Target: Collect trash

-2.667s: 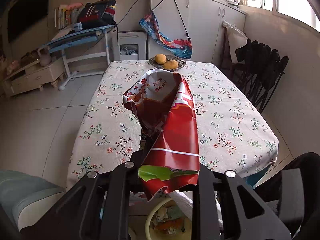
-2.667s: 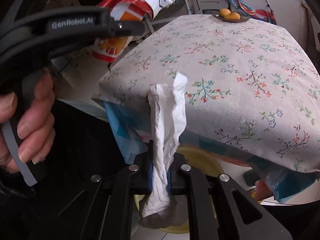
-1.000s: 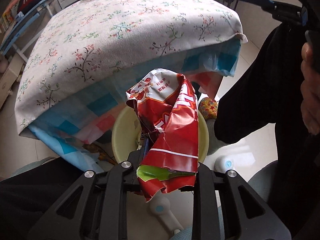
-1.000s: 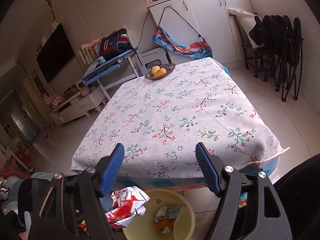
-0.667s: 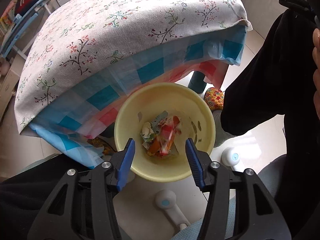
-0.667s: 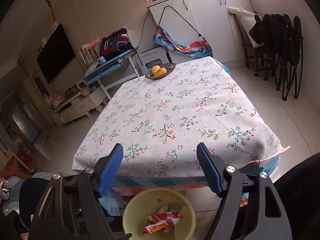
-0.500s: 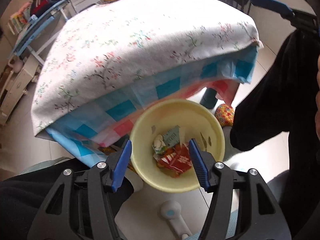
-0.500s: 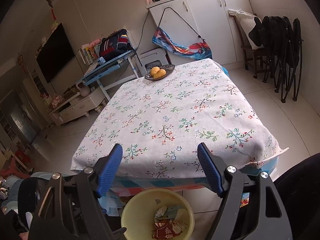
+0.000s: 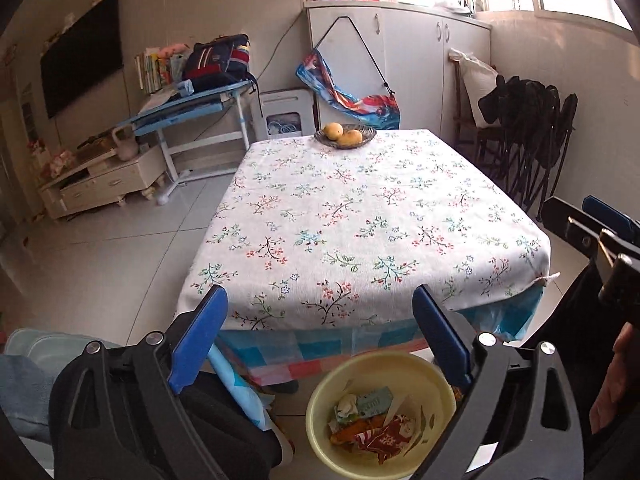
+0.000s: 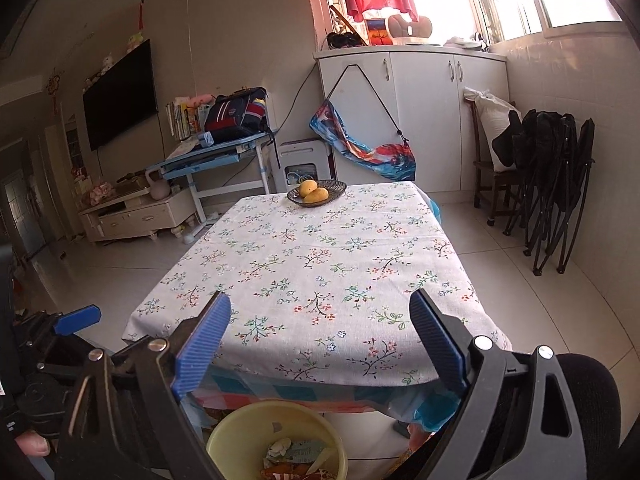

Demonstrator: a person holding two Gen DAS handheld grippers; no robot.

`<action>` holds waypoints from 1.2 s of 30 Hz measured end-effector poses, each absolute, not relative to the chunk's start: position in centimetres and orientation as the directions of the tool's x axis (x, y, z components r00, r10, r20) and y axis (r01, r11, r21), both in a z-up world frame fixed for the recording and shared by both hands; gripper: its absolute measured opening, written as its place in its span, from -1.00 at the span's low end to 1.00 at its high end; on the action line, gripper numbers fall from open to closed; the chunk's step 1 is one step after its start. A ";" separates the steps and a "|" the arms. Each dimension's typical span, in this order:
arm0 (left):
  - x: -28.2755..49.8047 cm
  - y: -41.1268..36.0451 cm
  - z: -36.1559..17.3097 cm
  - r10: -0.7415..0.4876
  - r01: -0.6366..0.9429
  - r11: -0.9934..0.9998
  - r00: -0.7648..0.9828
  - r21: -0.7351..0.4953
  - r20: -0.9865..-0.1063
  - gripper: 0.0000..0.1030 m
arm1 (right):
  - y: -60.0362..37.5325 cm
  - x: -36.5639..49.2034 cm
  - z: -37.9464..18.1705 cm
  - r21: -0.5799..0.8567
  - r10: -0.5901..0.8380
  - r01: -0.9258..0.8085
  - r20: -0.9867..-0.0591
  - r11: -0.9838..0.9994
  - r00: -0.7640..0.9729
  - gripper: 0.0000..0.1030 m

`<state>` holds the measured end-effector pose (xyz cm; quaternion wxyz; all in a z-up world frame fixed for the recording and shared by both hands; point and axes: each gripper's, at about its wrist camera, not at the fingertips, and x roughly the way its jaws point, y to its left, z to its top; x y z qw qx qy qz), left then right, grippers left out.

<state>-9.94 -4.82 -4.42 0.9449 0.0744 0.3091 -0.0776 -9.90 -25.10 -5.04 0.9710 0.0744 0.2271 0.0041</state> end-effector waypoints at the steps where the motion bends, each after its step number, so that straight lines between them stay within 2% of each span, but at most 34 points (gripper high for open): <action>1: -10.1 -4.9 -4.1 -0.096 0.187 0.977 0.806 0.098 -0.584 0.75 | -25.1 -10.1 -4.9 0.139 0.036 0.027 -0.435 0.990 0.899 0.70; 10: -11.6 -4.2 -1.1 -0.084 0.146 0.986 0.856 0.083 -0.510 0.78 | -25.0 -11.5 -3.6 0.108 0.000 0.045 -0.382 0.993 0.924 0.71; 14: -12.3 -4.2 -0.4 -0.074 0.143 0.984 0.870 0.106 -0.488 0.82 | -24.6 -12.3 -3.1 0.079 -0.021 0.051 -0.349 0.996 0.937 0.79; 36: -12.6 -2.7 -0.8 -0.052 0.105 0.991 0.878 0.084 -0.476 0.86 | -24.3 -11.3 -4.0 0.087 -0.025 0.063 -0.375 0.994 0.927 0.81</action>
